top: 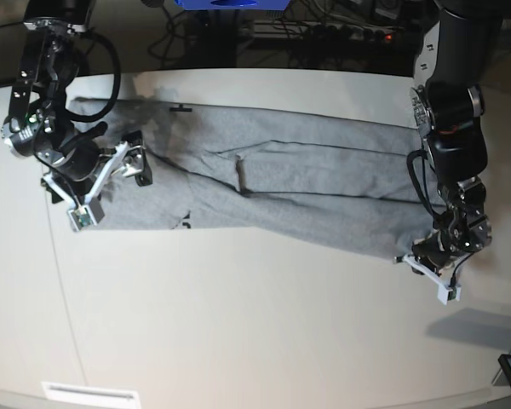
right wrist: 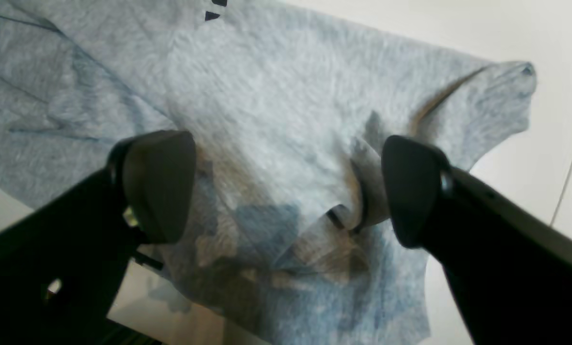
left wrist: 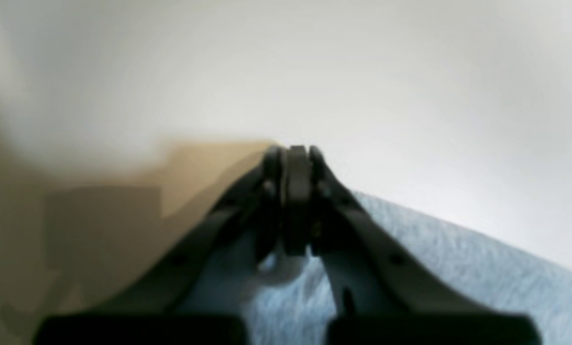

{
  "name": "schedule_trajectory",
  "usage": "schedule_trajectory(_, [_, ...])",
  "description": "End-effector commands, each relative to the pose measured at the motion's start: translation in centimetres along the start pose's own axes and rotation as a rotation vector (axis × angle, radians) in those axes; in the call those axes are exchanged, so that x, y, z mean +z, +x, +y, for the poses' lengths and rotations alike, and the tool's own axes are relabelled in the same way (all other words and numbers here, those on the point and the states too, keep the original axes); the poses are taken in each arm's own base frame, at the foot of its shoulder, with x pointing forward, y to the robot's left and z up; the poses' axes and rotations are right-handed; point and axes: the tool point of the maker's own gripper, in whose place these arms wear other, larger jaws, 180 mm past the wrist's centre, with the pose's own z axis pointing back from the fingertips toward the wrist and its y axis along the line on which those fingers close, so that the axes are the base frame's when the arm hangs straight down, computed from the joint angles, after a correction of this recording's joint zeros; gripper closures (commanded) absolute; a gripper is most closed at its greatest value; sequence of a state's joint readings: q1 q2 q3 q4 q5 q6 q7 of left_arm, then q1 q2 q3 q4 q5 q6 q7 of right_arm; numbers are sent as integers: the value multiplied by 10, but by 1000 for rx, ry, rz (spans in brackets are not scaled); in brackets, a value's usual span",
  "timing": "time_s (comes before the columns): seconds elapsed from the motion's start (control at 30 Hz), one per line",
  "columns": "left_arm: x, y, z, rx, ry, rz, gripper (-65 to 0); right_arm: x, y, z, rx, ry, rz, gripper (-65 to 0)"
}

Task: Fold the T-shirt properly
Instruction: 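Move the left gripper to the shirt's opposite end and grasp the edge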

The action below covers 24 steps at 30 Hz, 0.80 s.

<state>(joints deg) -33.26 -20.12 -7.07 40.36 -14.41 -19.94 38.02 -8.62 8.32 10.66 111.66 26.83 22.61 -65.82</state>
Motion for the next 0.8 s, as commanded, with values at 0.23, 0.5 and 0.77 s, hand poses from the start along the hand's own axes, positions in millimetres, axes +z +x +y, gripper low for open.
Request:
schedule_trajectory(0.23, [39, 42, 0, -105, 35, -68, 0, 4, 15, 0, 14, 3, -54, -580])
schedule_trajectory(0.5, [62, 22, 0, -186, 70, -1, 0, 4, 15, -1, 12, 0, -53, -580])
schedule_trajectory(0.77, [97, 5, -7, -296, 112, 15, 0, 4, 13, -1, 12, 0, -46, -580])
